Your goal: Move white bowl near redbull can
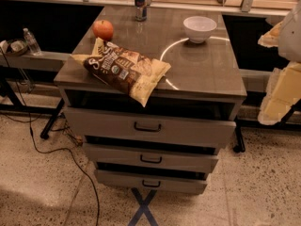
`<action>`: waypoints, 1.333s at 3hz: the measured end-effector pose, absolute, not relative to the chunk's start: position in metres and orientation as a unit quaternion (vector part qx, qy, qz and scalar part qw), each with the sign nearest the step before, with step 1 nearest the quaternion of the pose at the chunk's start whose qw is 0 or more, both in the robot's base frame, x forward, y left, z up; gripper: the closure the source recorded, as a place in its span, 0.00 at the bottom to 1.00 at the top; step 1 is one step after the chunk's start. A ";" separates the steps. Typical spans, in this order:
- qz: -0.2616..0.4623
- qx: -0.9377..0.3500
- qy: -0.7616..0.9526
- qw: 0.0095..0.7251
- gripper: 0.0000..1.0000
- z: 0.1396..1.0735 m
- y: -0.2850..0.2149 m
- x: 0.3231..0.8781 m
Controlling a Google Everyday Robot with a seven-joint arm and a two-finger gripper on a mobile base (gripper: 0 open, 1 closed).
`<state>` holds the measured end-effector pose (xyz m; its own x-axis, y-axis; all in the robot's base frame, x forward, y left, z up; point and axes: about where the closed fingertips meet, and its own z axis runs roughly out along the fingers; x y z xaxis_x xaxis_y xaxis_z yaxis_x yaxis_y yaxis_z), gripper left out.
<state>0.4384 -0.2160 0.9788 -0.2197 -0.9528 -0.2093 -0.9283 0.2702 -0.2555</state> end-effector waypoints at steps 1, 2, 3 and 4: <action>-0.038 -0.603 0.780 0.163 0.00 0.979 -0.216 0.438; -0.047 -0.607 0.774 0.175 0.00 0.983 -0.198 0.454; -0.076 -0.603 0.759 0.234 0.00 1.003 -0.165 0.515; -0.093 -0.587 0.748 0.296 0.00 1.030 -0.138 0.572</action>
Offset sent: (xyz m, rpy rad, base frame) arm 0.0366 0.0402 0.0032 -0.0057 -0.0541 0.0290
